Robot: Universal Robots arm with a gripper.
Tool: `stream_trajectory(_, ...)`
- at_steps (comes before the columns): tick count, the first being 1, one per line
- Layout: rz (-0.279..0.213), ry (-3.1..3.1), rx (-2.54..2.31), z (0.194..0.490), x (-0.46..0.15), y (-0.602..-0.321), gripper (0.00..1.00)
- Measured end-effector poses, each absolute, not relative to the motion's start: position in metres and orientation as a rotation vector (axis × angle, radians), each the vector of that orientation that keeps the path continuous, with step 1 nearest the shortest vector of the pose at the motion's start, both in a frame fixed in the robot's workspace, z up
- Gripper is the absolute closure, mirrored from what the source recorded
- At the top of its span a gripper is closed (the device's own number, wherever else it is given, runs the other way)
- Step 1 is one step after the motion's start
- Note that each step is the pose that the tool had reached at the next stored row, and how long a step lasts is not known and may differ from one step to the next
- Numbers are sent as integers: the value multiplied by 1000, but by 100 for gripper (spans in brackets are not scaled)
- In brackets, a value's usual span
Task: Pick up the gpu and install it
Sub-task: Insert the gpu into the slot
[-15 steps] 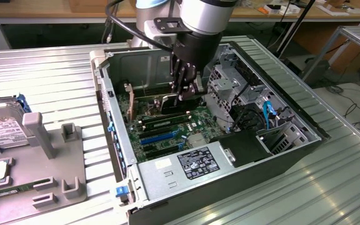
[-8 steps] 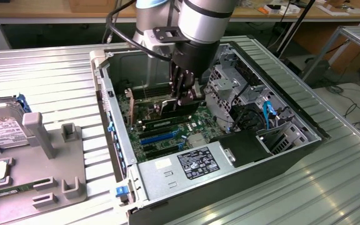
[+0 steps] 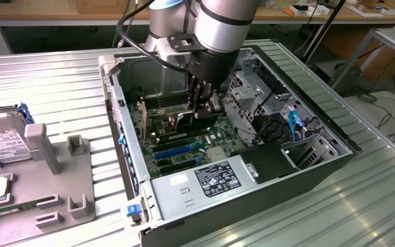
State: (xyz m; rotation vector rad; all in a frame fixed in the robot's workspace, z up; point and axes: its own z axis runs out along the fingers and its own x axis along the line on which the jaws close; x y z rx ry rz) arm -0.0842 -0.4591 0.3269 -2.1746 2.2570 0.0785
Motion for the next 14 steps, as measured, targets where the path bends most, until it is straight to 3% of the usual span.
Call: stream_trajectory(14,80,2257,-2173,326,-84,-450,73)
